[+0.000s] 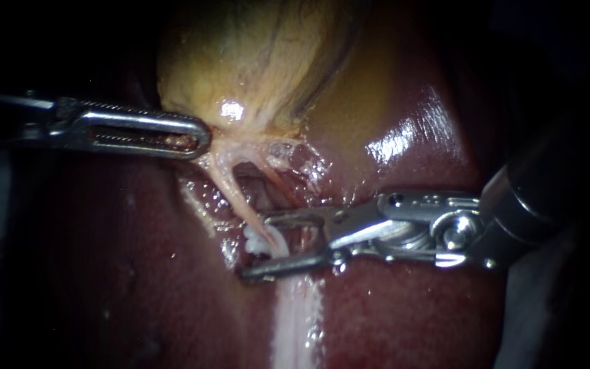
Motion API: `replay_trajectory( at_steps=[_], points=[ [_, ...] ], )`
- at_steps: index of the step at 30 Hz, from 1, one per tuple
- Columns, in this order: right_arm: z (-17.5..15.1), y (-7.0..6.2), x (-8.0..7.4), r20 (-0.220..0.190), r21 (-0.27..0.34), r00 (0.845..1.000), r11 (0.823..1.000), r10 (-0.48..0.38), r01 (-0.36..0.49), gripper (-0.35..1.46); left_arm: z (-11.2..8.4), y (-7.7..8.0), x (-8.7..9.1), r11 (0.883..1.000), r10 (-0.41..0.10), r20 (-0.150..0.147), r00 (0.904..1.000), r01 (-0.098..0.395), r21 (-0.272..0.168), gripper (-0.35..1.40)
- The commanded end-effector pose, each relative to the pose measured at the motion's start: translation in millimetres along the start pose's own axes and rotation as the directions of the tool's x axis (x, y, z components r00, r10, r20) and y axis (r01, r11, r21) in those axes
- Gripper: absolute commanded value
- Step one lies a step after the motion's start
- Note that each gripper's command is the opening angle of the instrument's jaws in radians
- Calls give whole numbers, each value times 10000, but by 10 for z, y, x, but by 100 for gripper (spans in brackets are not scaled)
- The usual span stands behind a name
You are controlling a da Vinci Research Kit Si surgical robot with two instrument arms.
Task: Going back second clip left tube
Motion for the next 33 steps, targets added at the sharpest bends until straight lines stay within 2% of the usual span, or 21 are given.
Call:
replay_trajectory(
  at_steps=[1,10,19,33],
  points=[
    [-2,0,1,3,18,10000,10000,4,-4,49,0,0,0,10000,3,4,10000,-3,-6,-35],
    [13,-2,-2,-2,-33,10000,10000,-38,38,49,0,0,0,10000,3,4,10000,-3,-5,-35],
    [53,-9,-21,162,425,9999,9991,48,-55,49,0,0,0,10000,2,3,10000,-2,-5,-35],
    [63,-7,-16,88,563,9998,9982,183,-187,49,1,0,0,10000,0,-1,10000,0,1,-35]
  ],
)
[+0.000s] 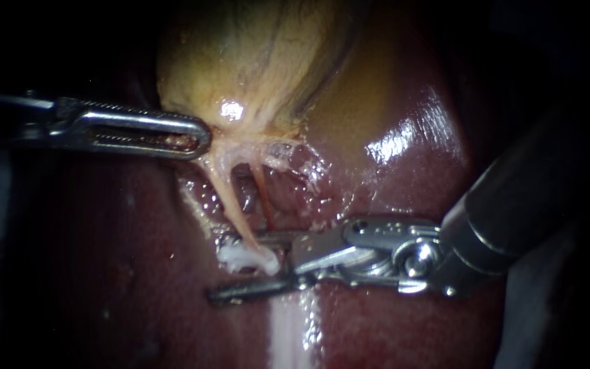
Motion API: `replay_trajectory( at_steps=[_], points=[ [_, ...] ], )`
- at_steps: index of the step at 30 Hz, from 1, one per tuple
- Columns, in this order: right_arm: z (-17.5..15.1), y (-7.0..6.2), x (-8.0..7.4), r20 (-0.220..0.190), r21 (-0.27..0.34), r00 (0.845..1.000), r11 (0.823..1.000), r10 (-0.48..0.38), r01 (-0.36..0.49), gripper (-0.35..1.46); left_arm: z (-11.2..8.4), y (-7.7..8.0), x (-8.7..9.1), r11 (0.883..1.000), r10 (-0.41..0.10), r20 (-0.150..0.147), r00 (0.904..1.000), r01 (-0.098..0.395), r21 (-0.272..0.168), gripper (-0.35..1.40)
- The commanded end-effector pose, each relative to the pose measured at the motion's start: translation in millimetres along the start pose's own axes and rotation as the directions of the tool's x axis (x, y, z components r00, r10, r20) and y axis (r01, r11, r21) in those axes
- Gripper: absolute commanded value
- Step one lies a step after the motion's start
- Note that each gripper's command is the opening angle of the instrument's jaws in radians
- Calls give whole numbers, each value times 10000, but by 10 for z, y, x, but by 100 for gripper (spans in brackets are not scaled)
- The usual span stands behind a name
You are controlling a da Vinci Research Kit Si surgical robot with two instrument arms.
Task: Going back second clip left tube
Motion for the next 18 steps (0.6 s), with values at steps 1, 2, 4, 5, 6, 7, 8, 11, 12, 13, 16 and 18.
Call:
replay_trajectory(
  at_steps=[1,2,4,5,6,7,8,11,12,13,16,18],
  points=[
    [1,1,1,1,-12,10000,10000,10,-10,49,0,0,0,10000,-6,-3,10000,6,9,-35],
    [2,2,2,-2,-18,10000,10000,15,-15,49,0,0,0,10000,-5,-4,10000,5,9,-35],
    [4,4,3,2,-3,9999,9999,-154,154,49,0,0,0,10000,-6,-4,10000,6,10,-35],
    [5,5,4,1,-6,9998,9998,-212,212,49,0,0,0,10000,-6,-4,10000,6,10,-35],
    [6,5,4,1,-8,9998,9998,-211,211,49,0,0,0,10000,-6,-4,10000,6,10,-35],
    [6,6,4,1,-8,9996,9996,-270,270,49,0,0,0,10000,-6,-4,10000,6,10,-35],
    [6,6,4,0,-9,9995,9995,-327,327,49,0,0,0,10000,-6,-4,10000,6,10,-35],
    [6,9,5,-29,-103,9993,9992,-379,379,49,1,0,0,10000,-6,-5,10000,6,11,-35],
    [6,10,5,-37,-132,9990,9990,-437,437,49,1,0,0,10000,-6,-5,10000,6,11,-35],
    [5,10,5,-38,-133,9990,9990,-436,435,49,1,0,0,10000,-6,-5,10000,6,11,-35],
    [4,14,6,-82,-292,9985,9981,-539,536,49,1,0,0,10000,-6,-5,10000,6,11,-35],
    [3,16,8,-104,-360,9983,9977,-577,573,49,1,0,0,10000,-6,-5,10000,6,10,-35]
  ],
)
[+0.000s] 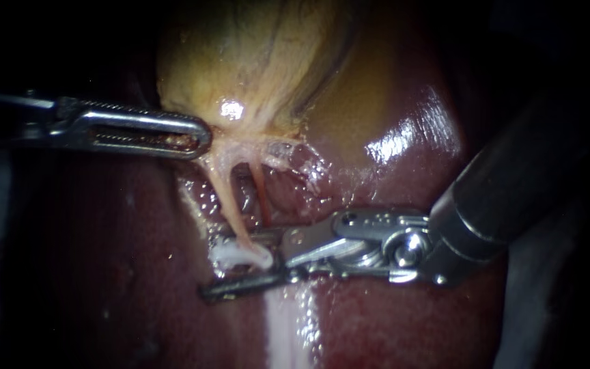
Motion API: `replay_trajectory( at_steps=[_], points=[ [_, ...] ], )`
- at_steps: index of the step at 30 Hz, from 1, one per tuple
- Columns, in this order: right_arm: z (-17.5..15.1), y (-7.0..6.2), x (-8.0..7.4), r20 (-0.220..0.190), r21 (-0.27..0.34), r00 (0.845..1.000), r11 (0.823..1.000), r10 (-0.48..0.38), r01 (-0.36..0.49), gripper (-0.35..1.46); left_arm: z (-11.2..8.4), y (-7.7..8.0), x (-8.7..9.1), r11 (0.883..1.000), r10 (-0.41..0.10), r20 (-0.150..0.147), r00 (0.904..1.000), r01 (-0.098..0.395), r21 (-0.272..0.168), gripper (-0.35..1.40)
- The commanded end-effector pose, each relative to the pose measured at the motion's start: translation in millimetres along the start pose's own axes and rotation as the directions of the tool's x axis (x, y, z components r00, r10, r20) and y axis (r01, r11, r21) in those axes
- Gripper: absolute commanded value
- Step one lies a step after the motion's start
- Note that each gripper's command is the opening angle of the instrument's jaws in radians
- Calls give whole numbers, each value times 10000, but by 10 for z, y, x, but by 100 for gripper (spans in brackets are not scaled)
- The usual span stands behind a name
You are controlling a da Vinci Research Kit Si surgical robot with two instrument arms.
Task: Going back second clip left tube
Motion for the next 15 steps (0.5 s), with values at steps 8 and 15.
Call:
replay_trajectory(
  at_steps=[8,15],
  points=[
    [-14,4,16,-191,-269,9997,9995,-165,160,49,0,0,0,10000,0,1,10000,0,1,-35],
    [-18,6,17,-202,-300,9997,9995,-145,139,49,0,0,0,10000,0,1,10000,0,0,-35]
  ],
)
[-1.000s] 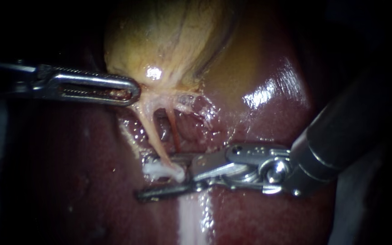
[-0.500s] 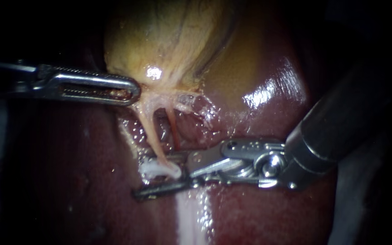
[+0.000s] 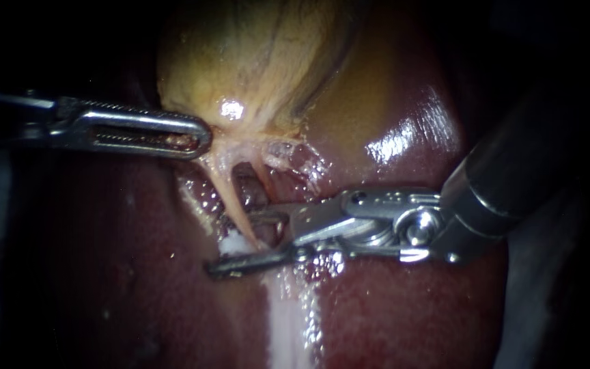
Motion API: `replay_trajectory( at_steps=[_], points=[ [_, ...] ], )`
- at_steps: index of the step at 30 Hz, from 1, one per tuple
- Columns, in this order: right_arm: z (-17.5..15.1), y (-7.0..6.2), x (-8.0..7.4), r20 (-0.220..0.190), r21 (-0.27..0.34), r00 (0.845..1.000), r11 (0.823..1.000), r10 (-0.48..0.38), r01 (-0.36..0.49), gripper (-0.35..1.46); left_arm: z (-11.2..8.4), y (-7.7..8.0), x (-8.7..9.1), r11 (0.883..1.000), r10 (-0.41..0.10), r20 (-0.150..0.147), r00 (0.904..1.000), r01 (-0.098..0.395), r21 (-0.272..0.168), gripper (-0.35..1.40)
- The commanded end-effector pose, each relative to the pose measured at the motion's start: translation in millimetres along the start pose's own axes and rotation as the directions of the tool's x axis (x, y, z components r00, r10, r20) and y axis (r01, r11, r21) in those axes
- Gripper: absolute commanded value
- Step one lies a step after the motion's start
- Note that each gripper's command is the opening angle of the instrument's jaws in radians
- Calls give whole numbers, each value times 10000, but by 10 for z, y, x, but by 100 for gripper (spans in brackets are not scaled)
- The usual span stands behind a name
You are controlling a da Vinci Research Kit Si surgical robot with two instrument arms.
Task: Going back second clip left tube
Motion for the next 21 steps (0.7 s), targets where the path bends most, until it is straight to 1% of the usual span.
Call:
replay_trajectory(
  at_steps=[1,7,11,15,21],
  points=[
    [0,0,-1,1,6,10000,10000,8,-8,49,0,0,0,10000,2,1,10000,-2,-4,-35],
    [-5,-2,-2,8,38,10000,10000,3,-3,49,0,0,0,10000,3,2,10000,-3,-5,-35],
    [-19,-4,0,14,94,10000,10000,32,-32,49,-1,0,0,10000,5,5,10000,-5,-8,-35],
    [-40,-5,9,13,167,10000,9998,51,-51,49,-2,0,0,10000,4,5,10000,-4,-8,-35],
    [-75,-15,23,-4,219,9999,9997,-135,135,49,-1,1,0,10000,4,4,10000,-4,-7,-35]
  ],
)
